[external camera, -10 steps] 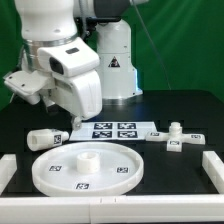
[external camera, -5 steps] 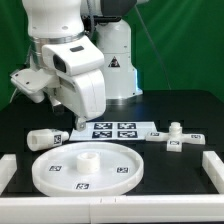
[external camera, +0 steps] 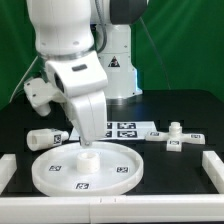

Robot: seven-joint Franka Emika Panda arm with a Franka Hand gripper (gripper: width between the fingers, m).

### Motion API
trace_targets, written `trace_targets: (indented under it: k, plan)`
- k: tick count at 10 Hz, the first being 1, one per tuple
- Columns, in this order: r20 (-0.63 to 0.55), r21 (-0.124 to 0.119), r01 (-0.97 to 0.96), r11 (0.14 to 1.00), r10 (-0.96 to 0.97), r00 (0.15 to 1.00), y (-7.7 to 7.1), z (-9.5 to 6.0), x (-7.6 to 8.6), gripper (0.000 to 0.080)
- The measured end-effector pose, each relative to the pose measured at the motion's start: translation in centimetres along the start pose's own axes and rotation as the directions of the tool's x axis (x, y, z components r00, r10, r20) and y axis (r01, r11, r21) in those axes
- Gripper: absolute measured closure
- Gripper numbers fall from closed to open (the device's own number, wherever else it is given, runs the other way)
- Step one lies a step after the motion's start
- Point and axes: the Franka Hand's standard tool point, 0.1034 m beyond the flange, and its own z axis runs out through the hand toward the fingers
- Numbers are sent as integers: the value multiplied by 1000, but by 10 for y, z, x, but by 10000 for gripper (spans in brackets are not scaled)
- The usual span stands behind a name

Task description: Assemble round table

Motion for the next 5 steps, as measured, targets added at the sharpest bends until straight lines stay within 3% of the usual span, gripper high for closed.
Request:
trace_targets:
  k: [5]
  plan:
    - [-7, 7, 7, 1000, -7, 1000, 3, 4, -4, 151]
